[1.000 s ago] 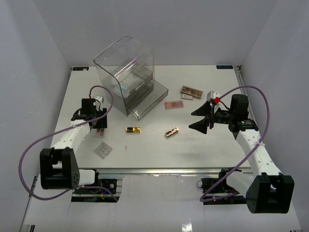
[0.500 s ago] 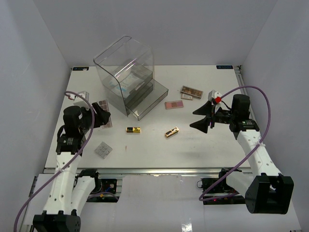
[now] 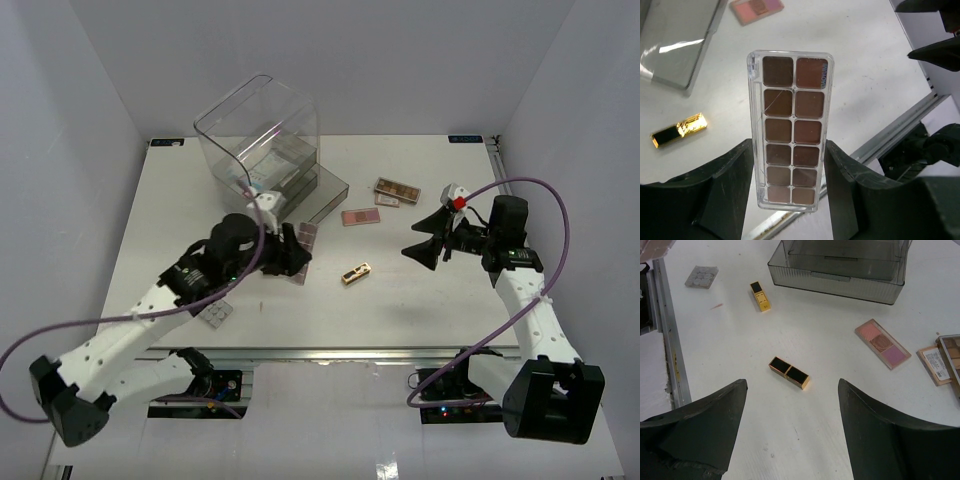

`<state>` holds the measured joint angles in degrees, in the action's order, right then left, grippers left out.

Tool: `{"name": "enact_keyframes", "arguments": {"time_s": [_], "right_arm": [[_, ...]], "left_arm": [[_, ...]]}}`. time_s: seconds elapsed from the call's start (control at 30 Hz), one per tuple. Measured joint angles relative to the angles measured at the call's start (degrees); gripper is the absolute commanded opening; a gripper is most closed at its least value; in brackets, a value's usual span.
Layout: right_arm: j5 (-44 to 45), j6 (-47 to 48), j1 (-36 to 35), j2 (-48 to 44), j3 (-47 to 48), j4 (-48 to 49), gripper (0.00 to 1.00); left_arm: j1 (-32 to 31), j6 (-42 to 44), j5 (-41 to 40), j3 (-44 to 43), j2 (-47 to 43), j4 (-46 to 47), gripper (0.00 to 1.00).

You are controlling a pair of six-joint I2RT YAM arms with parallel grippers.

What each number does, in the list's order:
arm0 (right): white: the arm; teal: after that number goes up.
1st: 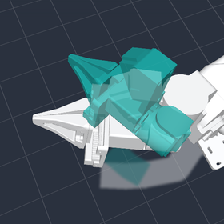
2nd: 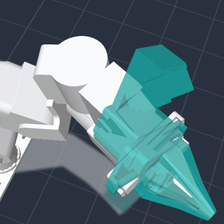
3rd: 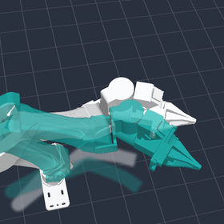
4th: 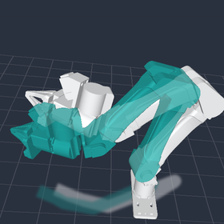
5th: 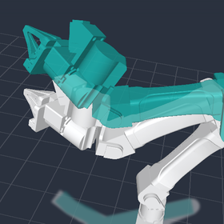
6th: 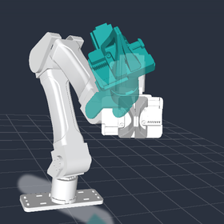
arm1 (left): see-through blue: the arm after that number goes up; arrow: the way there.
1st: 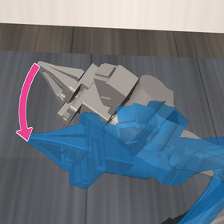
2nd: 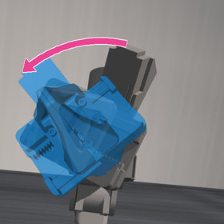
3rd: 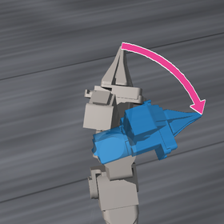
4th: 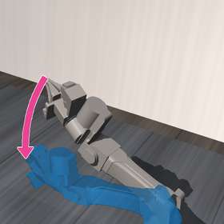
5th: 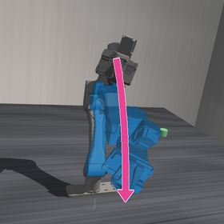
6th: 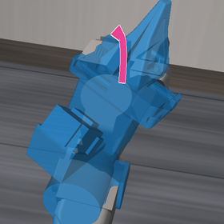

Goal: Organize the makeup

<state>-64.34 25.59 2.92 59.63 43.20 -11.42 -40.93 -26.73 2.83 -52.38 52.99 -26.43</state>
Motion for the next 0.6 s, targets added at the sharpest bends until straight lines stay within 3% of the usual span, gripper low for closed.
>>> {"name": "enact_keyframes", "arguments": {"time_s": [0.1, 0.2, 0.37, 0.6], "right_arm": [[0.1, 0.2, 1.0, 0.6, 0.0, 0.0, 0.8], [0.2, 0.3, 2.2, 1.2, 0.0, 0.0, 0.8], [0.3, 0.4, 3.5, 1.6, 0.0, 0.0, 0.8], [0.3, 0.4, 4.0, 1.8, 0.0, -0.1, 0.8]], "left_arm": [[-8.3, 3.8, -8.0, -9.3, 12.3, -0.3, 0.35], [-10.0, 9.3, -15.8, -18.4, 24.2, -1.4, 0.37], [-6.5, 19.2, -23.3, -33.7, 41.0, -3.6, 0.37], [-0.3, 29.3, -27.4, -47.7, 55.3, -4.5, 0.45]]}}
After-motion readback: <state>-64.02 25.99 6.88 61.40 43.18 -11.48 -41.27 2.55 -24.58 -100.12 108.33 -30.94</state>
